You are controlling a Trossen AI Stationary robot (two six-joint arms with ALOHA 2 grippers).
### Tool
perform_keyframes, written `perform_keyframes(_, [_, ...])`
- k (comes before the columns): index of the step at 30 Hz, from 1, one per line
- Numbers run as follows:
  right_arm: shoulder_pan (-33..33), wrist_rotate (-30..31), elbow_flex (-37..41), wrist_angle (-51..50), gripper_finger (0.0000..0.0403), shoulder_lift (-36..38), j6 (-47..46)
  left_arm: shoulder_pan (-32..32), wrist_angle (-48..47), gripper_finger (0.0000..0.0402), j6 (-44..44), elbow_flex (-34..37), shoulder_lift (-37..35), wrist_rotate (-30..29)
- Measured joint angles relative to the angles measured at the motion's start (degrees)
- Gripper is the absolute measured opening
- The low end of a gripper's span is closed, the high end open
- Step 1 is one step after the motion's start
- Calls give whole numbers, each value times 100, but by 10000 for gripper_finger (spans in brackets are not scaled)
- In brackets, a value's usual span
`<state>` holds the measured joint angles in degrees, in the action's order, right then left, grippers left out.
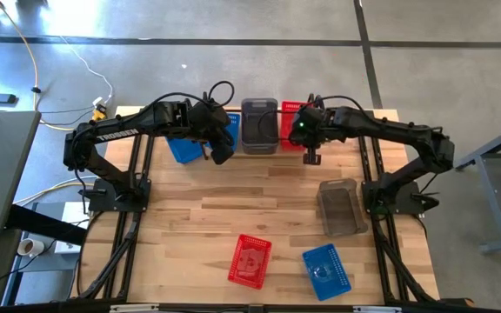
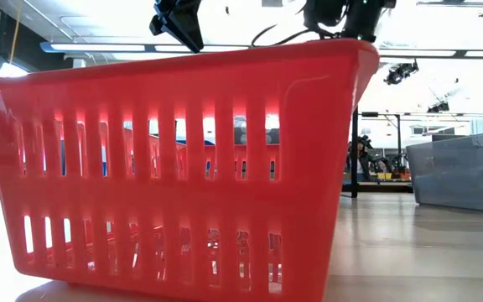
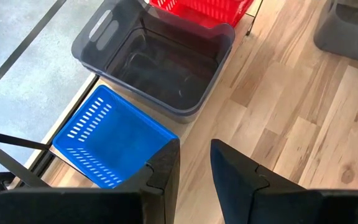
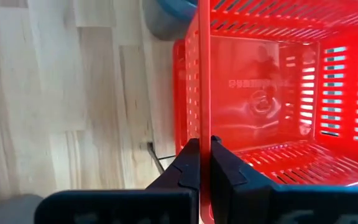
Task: Stack baskets on shelf by color
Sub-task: Stack the top red bin on the red bin on the shelf
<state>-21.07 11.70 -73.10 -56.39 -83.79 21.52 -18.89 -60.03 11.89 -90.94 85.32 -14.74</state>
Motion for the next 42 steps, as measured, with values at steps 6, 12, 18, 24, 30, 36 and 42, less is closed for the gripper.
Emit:
perform_keyframes(6, [6, -81, 0, 49, 0, -45, -4, -1, 0, 81, 3, 0, 0, 0])
perform_keyframes(12, [2, 222, 2, 35, 0, -329, -26, 0, 0, 81, -1, 0, 0, 5])
perform_keyframes(18, [-43, 195, 4, 107, 0, -486, 31, 1, 0, 81, -3, 0, 0, 18])
perform_keyframes(24, [-108, 270, 7, 98, 0, -584, 32, 2, -2, 81, -3, 0, 0, 20])
perform_keyframes(30, [-108, 224, 7, 112, 1, -590, 91, 1, -2, 81, -3, 0, 0, 20])
perform_keyframes(36, [-108, 160, 7, 98, 22, -590, 343, 1, -3, 81, -5, 0, 0, 20])
perform_keyframes(42, [-108, 230, 7, 106, 63, -590, 402, 2, -4, 81, -5, 0, 0, 21])
